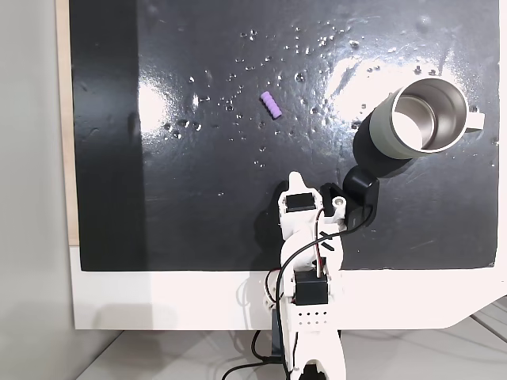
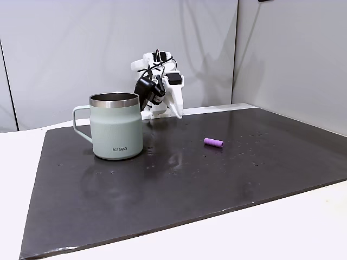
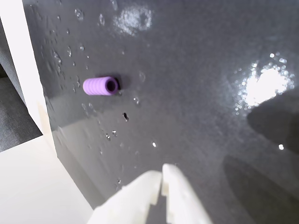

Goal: Grasp a pengrip and put it in the cup.

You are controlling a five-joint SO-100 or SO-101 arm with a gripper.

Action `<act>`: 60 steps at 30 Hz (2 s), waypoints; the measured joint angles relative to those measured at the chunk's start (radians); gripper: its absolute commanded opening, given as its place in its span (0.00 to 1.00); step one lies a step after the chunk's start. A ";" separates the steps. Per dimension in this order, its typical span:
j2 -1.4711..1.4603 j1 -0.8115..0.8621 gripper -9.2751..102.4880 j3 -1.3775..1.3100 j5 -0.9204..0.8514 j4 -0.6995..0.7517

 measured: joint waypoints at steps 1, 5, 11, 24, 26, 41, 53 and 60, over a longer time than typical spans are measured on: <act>0.000 0.000 0.08 0.000 0.000 0.000; 0.000 -0.028 0.08 0.000 -0.037 0.000; 0.000 -0.023 0.08 0.000 -0.037 0.000; -0.069 -0.101 0.08 -0.209 -0.356 0.132; -0.170 -0.126 0.08 -0.311 -0.465 0.163; -0.897 -0.005 0.16 -1.017 -1.282 0.225; -1.281 -0.072 0.28 -1.223 -1.640 0.172; -1.471 -0.072 0.32 -1.264 -1.753 0.150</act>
